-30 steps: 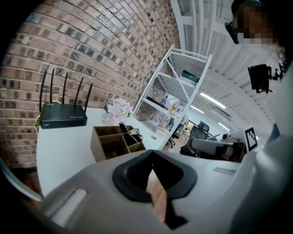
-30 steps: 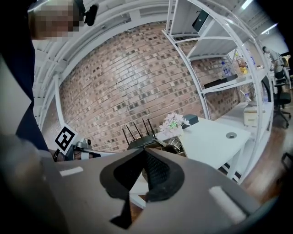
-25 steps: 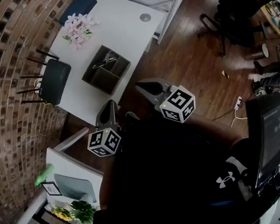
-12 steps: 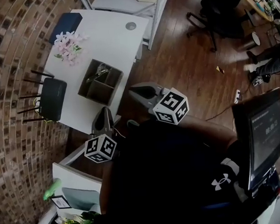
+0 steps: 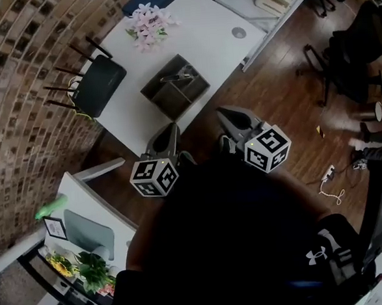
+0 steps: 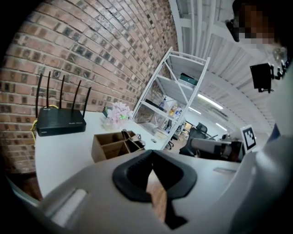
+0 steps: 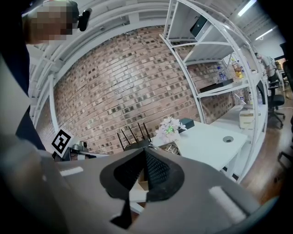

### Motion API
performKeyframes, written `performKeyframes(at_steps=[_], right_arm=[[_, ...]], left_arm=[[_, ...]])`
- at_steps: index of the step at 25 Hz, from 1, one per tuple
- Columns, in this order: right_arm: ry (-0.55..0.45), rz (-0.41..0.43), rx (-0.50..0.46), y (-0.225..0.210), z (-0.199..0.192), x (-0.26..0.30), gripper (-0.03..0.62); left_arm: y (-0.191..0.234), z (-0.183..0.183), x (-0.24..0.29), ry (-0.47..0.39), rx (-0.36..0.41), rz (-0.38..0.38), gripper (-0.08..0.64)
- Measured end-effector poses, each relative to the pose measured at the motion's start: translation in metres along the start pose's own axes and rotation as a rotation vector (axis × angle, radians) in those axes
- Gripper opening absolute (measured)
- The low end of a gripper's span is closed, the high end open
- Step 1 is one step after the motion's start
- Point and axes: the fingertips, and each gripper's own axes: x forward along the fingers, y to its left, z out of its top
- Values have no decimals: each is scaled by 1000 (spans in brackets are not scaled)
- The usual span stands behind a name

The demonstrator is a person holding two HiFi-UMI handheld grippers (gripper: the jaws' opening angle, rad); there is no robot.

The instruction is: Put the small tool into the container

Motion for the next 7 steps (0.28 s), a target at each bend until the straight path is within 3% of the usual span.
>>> performKeyframes(at_steps=[7], right_arm=[[30,33,-7,8,-4,12,9]], left_arm=[[11,-5,-9,0,-29,33,3]])
